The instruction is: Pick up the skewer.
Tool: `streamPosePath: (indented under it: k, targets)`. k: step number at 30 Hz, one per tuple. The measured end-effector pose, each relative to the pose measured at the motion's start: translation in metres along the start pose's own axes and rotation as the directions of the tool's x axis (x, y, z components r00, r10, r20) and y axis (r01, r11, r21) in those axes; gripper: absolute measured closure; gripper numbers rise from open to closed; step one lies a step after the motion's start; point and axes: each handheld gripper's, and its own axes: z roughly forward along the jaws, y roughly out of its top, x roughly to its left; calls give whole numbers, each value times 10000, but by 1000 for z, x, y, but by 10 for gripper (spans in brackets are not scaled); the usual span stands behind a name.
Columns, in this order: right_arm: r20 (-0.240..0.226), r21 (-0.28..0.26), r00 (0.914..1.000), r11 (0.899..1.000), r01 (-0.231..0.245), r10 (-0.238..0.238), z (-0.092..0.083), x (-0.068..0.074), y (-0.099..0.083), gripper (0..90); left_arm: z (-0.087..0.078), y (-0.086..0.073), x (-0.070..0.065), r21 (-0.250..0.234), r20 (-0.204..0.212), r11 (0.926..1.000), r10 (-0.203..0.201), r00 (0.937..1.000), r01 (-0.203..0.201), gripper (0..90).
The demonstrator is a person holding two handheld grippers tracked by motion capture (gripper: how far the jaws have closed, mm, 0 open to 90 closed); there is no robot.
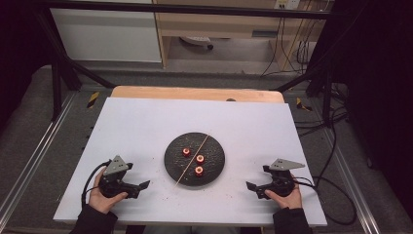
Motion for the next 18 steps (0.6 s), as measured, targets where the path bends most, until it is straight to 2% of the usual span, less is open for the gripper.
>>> streamPosePath:
  k: [18]
  targets:
    - [54,47,10000,10000,-2,2,0,-1,0,8,7,17,-12,169,-99,9999,-32,9999,33,52]
